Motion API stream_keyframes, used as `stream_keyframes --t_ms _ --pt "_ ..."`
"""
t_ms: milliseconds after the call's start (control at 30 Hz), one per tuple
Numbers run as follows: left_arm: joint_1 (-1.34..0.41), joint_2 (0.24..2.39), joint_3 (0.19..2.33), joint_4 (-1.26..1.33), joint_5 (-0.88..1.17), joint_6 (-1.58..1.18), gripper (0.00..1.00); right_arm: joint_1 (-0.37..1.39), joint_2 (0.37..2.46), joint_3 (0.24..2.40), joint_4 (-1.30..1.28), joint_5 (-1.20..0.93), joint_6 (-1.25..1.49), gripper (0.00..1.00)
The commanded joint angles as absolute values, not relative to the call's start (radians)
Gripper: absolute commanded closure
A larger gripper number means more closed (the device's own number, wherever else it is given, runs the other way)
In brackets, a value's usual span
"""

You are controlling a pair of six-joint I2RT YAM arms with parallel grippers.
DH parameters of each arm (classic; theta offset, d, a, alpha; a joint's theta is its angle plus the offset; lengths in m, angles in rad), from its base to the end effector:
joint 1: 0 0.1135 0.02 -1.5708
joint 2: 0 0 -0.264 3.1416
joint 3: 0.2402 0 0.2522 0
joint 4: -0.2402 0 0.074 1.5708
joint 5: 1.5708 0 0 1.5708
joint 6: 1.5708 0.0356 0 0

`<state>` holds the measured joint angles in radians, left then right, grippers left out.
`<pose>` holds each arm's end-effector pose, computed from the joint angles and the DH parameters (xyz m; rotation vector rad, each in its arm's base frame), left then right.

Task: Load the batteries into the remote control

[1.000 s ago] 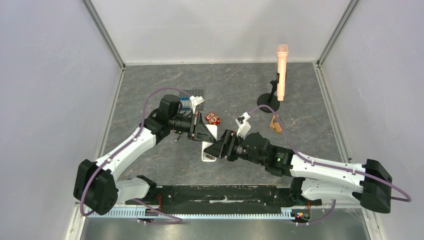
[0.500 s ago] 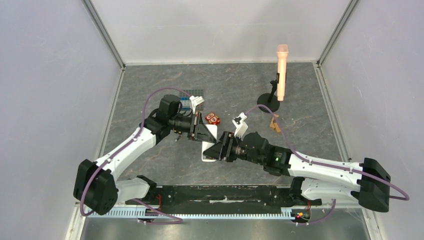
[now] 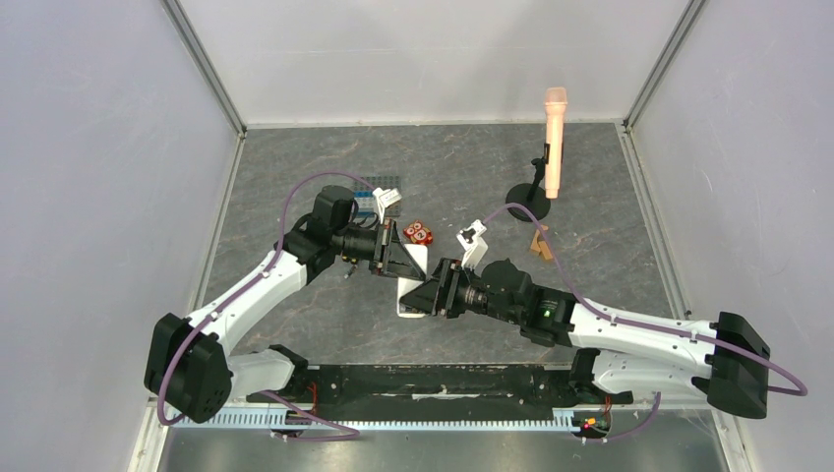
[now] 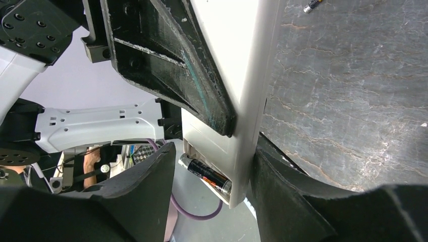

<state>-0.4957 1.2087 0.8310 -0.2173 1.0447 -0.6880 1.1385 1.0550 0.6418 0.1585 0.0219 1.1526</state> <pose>0.2074 -0.1471 0.2743 0.4733 2.3307 -1.7601 0.1031 0.2215 0.2721 0.0333 2.1426 1.4991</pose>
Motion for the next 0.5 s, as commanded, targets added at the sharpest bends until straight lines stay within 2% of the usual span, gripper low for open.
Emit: stream_keyframes --t_ms 0,67,167,467 --pt "-0.499 1.205 0.857 -0.174 1.039 -0.689 0.98 1.137 1.031 0.64 0.203 0.019 1.124 0.48" --pt "-0.499 1.207 0.856 -0.173 1.039 -0.689 0.98 1.137 1.033 0.64 0.203 0.016 1.119 0.55" --pt "-0.499 1.21 0.856 -0.172 1.039 -0.689 0.98 1.137 1.032 0.641 0.204 0.019 1.117 0.58" --pt "-0.499 1.212 0.853 -0.173 1.039 -0.686 0.98 1.137 1.035 0.649 0.209 0.007 1.099 0.53"
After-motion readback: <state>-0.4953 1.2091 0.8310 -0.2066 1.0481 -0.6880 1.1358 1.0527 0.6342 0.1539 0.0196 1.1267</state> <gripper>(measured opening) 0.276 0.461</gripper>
